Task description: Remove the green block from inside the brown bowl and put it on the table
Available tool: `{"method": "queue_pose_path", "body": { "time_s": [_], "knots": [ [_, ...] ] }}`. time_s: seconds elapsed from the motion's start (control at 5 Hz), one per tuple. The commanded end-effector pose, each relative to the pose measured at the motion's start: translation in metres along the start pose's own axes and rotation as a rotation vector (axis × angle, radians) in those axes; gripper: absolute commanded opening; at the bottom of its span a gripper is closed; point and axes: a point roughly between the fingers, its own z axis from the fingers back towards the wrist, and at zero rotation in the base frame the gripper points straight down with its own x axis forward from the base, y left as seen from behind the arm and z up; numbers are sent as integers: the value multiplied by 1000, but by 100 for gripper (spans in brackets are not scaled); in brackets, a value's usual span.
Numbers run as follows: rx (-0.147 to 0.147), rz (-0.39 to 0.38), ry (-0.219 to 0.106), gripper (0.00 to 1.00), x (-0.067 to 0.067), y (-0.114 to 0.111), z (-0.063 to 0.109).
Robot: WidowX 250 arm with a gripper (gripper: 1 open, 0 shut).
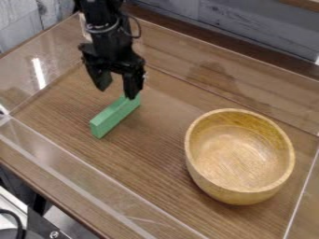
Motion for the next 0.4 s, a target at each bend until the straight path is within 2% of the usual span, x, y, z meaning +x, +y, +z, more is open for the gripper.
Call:
{"method": "queue_pose_path", "body": {
  "time_s": [0.0, 0.2],
  "knots": [
    [-8, -5, -43, 100, 15, -3, 21],
    [-24, -17, -40, 100, 21, -11, 24]
  ]
}}
